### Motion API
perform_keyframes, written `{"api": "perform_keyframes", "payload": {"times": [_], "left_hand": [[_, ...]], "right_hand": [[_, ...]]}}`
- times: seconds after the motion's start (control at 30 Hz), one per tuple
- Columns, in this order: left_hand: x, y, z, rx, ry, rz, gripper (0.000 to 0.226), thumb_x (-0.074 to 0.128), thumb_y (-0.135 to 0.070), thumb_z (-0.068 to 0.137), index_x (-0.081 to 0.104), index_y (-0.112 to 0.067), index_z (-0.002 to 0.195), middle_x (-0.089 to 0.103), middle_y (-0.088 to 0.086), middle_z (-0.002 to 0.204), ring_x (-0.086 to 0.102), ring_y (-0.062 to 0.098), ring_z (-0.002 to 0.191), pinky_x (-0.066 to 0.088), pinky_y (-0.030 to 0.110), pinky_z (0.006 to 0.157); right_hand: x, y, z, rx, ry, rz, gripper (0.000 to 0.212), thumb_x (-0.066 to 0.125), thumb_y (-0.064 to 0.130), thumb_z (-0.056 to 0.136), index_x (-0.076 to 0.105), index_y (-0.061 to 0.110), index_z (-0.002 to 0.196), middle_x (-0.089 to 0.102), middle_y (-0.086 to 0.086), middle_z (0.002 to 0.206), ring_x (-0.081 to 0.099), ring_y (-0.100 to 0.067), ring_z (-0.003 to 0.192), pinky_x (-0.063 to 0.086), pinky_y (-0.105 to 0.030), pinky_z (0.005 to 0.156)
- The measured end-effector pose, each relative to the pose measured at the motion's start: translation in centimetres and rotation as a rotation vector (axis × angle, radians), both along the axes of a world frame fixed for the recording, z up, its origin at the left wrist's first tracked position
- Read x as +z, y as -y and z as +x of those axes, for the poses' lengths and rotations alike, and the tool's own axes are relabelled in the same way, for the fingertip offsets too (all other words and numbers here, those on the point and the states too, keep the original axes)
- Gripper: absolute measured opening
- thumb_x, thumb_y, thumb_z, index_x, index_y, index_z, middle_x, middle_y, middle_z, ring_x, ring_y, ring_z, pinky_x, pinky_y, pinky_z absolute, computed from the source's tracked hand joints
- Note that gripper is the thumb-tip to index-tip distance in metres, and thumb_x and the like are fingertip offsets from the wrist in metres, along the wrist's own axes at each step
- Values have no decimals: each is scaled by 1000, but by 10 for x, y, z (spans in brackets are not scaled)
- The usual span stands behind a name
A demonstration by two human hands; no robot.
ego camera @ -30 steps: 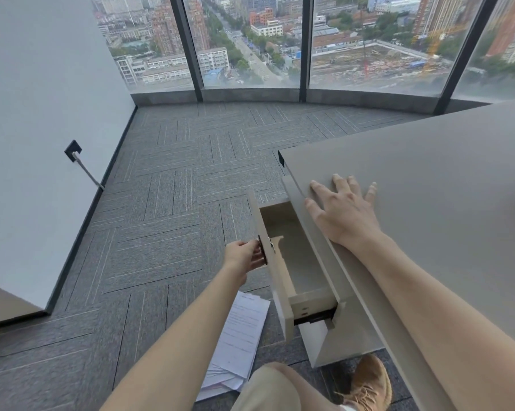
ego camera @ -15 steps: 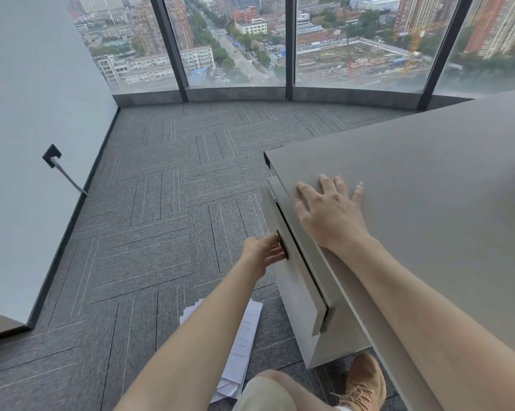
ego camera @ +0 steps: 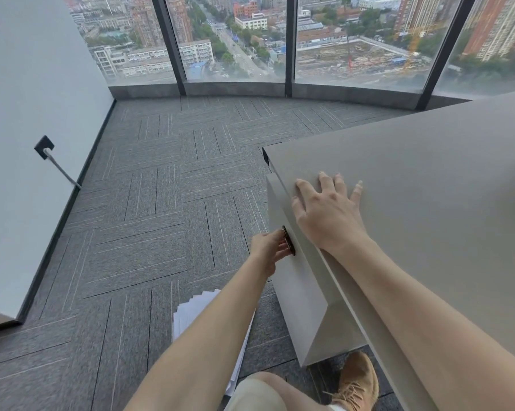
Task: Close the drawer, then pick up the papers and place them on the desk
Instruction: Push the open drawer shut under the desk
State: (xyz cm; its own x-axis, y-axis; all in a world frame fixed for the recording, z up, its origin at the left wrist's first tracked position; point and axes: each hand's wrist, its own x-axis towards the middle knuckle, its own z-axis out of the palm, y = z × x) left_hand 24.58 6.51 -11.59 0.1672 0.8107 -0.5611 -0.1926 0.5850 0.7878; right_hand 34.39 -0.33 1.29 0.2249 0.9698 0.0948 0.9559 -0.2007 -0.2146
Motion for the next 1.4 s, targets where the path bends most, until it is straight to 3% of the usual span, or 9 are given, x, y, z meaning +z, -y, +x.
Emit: {"api": "perform_keyframes", "payload": {"times": [0.23, 0.33, 0.57, 0.7, 0.97, 1.07, 1.17, 1.27, 1.4], "left_hand": [[-2, -14, -4, -93, -71, -54, 20, 63, -11, 80, 62, 2, 96, 62, 11, 82, 67, 28, 75, 63, 39, 72], [0, -20, -6, -159, -110, -116, 12, 61, -15, 76, 60, -5, 83, 60, 6, 78, 64, 26, 77, 62, 36, 67], [4, -26, -1, -192, -131, -336, 20, 51, -19, 78, 53, -11, 60, 64, 15, 114, 62, 29, 105, 54, 36, 86], [6, -27, -1, -208, -186, -380, 24, 47, -20, 80, 53, -12, 59, 60, 19, 115, 59, 31, 111, 51, 38, 95], [5, -24, -9, -284, -531, -14, 28, 45, -28, 84, 62, -5, 84, 63, 7, 89, 45, 25, 75, 46, 34, 73], [5, -20, -19, -264, -610, 106, 30, 47, -32, 83, 63, -9, 71, 70, 11, 104, 45, 24, 65, 43, 33, 67], [21, -7, -34, -322, -701, 200, 36, 47, -32, 88, 62, -5, 69, 63, 9, 85, 48, 25, 71, 43, 33, 72], [39, 8, -57, -416, -823, 335, 31, 46, -28, 89, 60, -5, 76, 44, 3, 61, 39, 20, 55, 34, 29, 58], [69, 32, -92, -504, -997, 476, 36, 47, -25, 89, 36, -14, 56, 37, 1, 56, 33, 18, 49, 24, 28, 50]], "right_hand": [[2, 2, 1, -1, -17, 9, 53, 30, 46, 99, 37, 31, 149, 25, -19, 162, 11, -42, 151, 0, -69, 117], [1, 1, 1, -1, -19, 10, 52, 30, 46, 99, 37, 31, 148, 25, -18, 162, 11, -42, 151, 0, -69, 117], [0, 0, 2, 1, -27, 13, 52, 30, 46, 99, 38, 31, 147, 25, -18, 161, 11, -42, 151, 0, -68, 117], [0, 0, 3, 1, -30, 11, 52, 30, 46, 99, 39, 31, 147, 25, -18, 161, 11, -42, 151, 0, -68, 117], [0, 1, 4, 3, -23, -6, 52, 29, 46, 99, 37, 31, 148, 24, -17, 162, 10, -41, 152, -1, -68, 117], [0, 2, 3, 0, -30, -7, 52, 29, 47, 99, 38, 32, 148, 24, -17, 162, 10, -40, 152, -1, -67, 118], [2, 4, 0, -7, -29, -12, 52, 29, 47, 99, 39, 31, 148, 26, -18, 162, 13, -41, 151, 1, -66, 118], [5, 10, -4, -15, -19, -19, 48, 31, 42, 100, 48, 25, 141, 35, -20, 156, 21, -42, 148, 7, -62, 120], [14, 26, -25, -28, -27, -24, 38, 40, 35, 98, 62, 13, 120, 55, -18, 133, 43, -38, 134, 26, -56, 116]]}}
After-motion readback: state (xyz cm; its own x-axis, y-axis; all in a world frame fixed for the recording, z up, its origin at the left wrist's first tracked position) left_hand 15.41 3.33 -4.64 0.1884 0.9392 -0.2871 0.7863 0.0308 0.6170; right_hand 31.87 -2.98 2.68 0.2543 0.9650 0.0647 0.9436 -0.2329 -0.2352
